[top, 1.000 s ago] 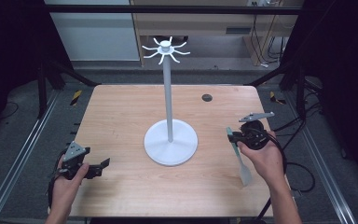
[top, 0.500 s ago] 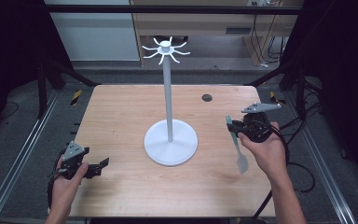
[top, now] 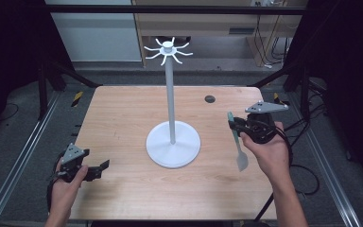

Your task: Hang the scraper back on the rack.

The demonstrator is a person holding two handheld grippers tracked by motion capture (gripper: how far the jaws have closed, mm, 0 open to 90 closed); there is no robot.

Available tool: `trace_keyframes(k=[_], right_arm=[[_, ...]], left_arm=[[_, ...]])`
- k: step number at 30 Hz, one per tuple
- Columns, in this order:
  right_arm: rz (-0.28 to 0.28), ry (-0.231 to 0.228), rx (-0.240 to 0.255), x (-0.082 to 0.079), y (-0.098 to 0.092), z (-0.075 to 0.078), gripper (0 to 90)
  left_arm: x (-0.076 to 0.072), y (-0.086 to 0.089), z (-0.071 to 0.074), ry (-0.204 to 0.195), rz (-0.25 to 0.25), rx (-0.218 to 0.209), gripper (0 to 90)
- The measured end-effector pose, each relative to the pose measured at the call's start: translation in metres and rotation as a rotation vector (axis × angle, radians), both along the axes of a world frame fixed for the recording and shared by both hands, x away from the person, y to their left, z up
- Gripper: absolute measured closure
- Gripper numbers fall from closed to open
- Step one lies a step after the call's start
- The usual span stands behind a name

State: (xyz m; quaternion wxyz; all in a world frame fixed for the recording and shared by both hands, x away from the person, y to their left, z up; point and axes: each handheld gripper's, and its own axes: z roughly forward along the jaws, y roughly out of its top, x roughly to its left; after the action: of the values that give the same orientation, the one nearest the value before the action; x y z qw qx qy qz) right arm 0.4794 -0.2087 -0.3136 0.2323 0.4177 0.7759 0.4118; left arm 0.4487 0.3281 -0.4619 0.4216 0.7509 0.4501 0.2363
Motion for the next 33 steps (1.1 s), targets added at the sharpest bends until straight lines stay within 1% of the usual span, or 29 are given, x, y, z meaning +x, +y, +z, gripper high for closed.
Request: trace_keyframes(k=[3, 7, 9, 12, 17, 19, 28, 33], right_arm=[[0.011, -0.016, 0.008, 0.002, 0.002, 0.005, 74.5], [0.019, -0.027, 0.012, 0.004, 0.005, 0.007, 74.5], [0.02, -0.028, 0.023, 0.005, 0.006, 0.008, 74.4], [0.022, -0.04, 0.035, 0.004, 0.009, 0.01, 74.5], [0.029, -0.051, 0.042, 0.003, 0.012, 0.013, 74.5], [0.032, -0.056, 0.053, 0.003, 0.015, 0.016, 74.4], [0.058, -0.078, 0.064, 0.003, 0.025, 0.025, 74.4], [0.062, -0.083, 0.07, 0.003, 0.028, 0.029, 74.4]], left_arm=[[0.0, 0.0, 0.0, 0.001, -0.001, 0.003, 4.6], [0.0, 0.001, 0.0, -0.001, 0.005, 0.003, 4.6], [-0.001, 0.002, 0.0, -0.002, 0.004, 0.004, 4.6], [0.0, 0.0, 0.0, 0.001, 0.002, -0.001, 4.7], [0.0, -0.002, 0.0, 0.001, -0.007, 0.009, 4.7], [0.0, -0.001, 0.0, 0.0, -0.005, 0.012, 4.7], [0.0, -0.001, 0.0, 0.0, -0.006, 0.012, 4.7], [0.0, -0.001, 0.0, 0.0, -0.007, 0.012, 4.6]])
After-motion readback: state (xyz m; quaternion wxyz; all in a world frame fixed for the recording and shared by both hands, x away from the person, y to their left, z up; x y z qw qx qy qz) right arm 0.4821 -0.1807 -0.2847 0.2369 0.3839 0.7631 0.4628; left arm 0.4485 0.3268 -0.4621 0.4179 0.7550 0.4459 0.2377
